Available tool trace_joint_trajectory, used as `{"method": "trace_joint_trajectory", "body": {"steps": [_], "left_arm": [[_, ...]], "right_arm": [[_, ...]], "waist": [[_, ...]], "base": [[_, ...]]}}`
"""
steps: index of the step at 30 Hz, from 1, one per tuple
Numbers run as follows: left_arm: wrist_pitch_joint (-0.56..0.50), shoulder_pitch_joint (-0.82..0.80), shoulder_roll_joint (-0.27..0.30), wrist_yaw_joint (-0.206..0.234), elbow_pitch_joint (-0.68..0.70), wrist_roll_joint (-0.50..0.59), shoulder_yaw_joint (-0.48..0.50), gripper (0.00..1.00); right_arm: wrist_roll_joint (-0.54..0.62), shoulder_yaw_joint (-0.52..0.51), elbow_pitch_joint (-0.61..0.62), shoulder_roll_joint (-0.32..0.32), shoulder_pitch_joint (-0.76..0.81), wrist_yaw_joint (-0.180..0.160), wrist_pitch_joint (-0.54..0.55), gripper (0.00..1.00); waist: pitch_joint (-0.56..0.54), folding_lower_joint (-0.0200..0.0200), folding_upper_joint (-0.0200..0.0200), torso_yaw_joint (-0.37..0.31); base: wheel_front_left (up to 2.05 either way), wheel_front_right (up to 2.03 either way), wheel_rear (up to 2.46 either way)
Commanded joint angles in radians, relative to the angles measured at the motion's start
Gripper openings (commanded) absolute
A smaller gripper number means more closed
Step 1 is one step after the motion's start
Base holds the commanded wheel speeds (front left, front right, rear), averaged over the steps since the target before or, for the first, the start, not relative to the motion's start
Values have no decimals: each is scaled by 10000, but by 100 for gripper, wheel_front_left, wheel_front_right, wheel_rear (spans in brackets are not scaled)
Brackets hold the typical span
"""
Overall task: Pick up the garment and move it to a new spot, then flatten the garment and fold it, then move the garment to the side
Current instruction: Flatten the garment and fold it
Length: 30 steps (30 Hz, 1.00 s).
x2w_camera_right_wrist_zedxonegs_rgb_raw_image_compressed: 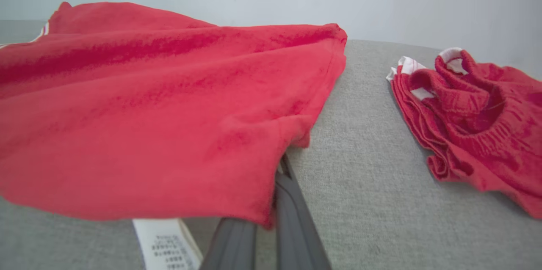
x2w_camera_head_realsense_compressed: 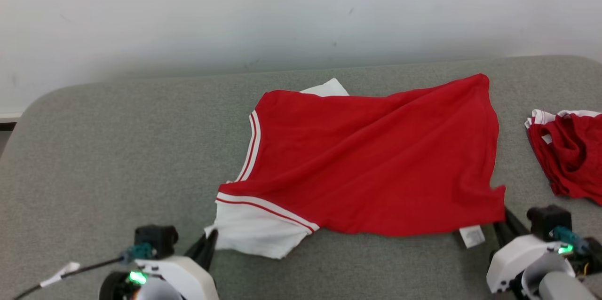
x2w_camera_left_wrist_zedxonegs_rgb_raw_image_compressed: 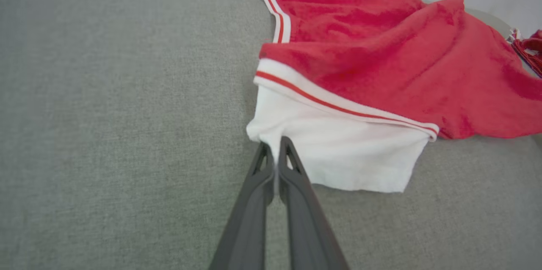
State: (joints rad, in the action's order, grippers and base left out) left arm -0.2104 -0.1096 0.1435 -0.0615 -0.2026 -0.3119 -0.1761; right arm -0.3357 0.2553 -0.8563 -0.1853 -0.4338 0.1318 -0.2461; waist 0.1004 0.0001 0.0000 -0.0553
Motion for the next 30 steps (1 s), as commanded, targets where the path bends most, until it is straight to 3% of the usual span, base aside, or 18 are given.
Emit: {"method": "trace_joint_trajectory", "body": {"steps": [1, 6, 14, 22, 30], "left_arm": [[88, -365, 202, -44, 219, 42, 57, 0], [-216, -1796, 644, -266, 457, 135, 7, 0], [-321, -6087, 1298, -550, -668, 333, -125, 0], [365, -10852, 1528, -672, -3538, 601, -588, 0], [1661, -14112, 1783, -677, -5769, 905, -1136, 0]], "right_arm": [[-55, 119, 323, -269, -333, -24, 129, 0], [-271, 620, 1417, -813, -1299, -24, 1001, 0], [-1166, 1583, 2637, -1920, -4149, -24, 2493, 0], [-2210, 1680, 1878, -2102, -7726, -24, 2848, 0], [-1682, 2487, 543, -2091, -10561, -24, 2231, 0]], "waist": [[92, -1, 0, -39], [632, -1, 0, -88], [2019, -1, 0, -130], [3721, -1, 0, -140], [4377, -1, 0, -167]], "base": [[0, 0, 0], [0, 0, 0], [0, 0, 0], [0, 0, 0], [0, 0, 0]]}}
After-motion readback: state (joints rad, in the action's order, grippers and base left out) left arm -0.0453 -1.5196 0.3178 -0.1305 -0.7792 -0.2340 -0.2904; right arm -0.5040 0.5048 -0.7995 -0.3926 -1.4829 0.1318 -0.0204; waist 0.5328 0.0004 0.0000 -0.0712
